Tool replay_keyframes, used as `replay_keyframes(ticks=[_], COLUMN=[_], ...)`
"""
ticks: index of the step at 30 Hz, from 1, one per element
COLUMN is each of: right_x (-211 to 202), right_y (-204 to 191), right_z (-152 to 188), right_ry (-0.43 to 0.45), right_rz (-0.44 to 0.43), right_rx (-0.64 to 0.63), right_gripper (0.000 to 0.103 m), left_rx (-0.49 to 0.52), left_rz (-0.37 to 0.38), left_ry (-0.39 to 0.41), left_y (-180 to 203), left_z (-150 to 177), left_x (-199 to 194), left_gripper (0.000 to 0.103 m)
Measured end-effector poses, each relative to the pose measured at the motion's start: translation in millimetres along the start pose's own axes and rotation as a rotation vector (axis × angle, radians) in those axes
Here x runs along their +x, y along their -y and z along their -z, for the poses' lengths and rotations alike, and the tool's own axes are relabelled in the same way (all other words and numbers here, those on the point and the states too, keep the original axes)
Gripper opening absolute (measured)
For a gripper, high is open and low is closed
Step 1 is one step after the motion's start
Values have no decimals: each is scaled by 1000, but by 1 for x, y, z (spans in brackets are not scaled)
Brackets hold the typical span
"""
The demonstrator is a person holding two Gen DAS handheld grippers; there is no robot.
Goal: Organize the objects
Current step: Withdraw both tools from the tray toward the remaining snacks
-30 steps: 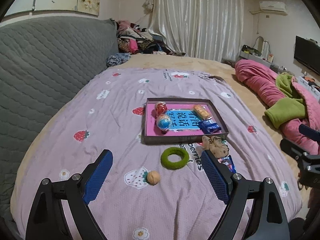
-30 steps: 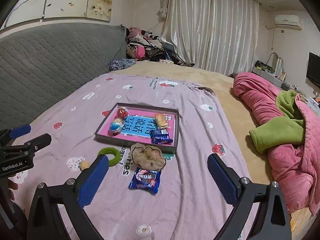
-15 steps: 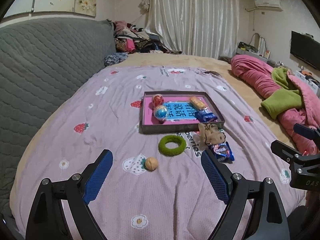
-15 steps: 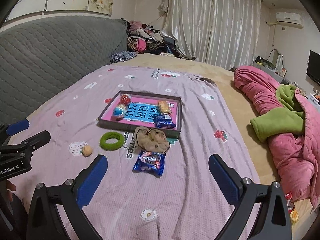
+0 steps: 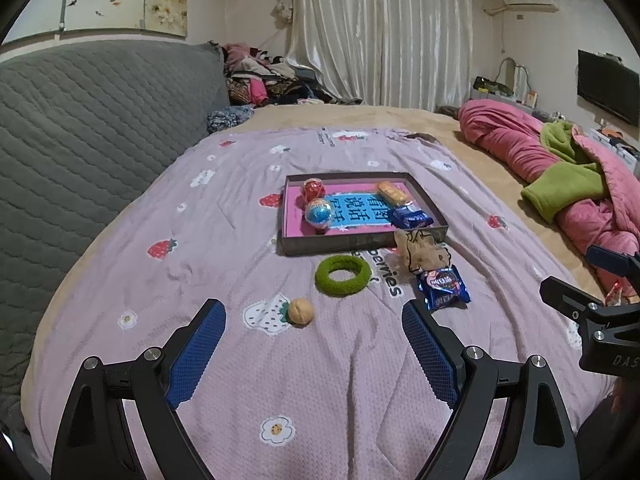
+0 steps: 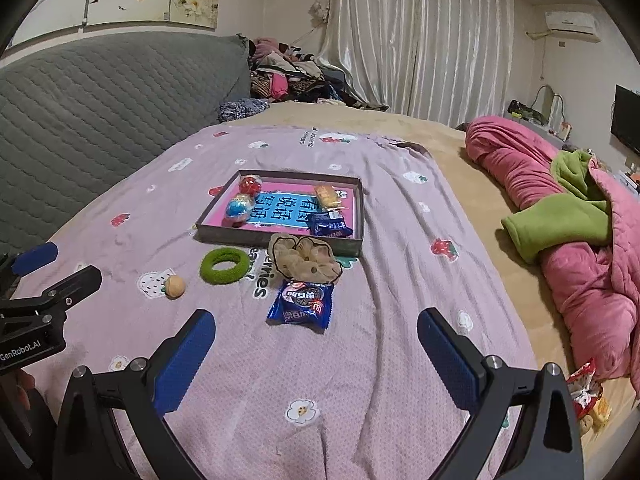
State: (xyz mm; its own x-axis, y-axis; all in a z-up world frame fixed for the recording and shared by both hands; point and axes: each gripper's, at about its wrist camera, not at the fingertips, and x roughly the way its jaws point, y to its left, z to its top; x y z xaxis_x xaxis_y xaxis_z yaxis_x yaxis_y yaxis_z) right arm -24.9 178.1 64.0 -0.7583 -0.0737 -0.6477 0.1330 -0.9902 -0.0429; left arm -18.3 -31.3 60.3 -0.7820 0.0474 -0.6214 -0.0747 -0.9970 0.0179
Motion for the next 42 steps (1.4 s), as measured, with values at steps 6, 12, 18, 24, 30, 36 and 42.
replay_keyframes(ticks=[6,12,18,24,30,36,42], right_x=[7,19,23,26,31,39,49], right_y=[4,4,6,3,-2,-6,-8], right_z=[7,15,22,31,35,41,48], right_ry=[-12,-43,-56,-65,-75,-90,-115], right_rz=[0,1,-4,-6,-10,-18,-25], right_rx=[6,1,4,-4,-11,-13,-13], right_gripper=[102,102,102,102,102,102,102], left_rx=[8,7,1,0,1,-2,-7], left_rz=[4,4,4,1,3,4,6], left_ry=[-28,-71,-100,-127,-136,-154,-176], left_y=[4,6,5,3,4,2,1], left_z=[7,16,27,41,46,51,59], left_x=[11,27,35,43,50,56,66], left_gripper=[91,91,91,91,91,91,91])
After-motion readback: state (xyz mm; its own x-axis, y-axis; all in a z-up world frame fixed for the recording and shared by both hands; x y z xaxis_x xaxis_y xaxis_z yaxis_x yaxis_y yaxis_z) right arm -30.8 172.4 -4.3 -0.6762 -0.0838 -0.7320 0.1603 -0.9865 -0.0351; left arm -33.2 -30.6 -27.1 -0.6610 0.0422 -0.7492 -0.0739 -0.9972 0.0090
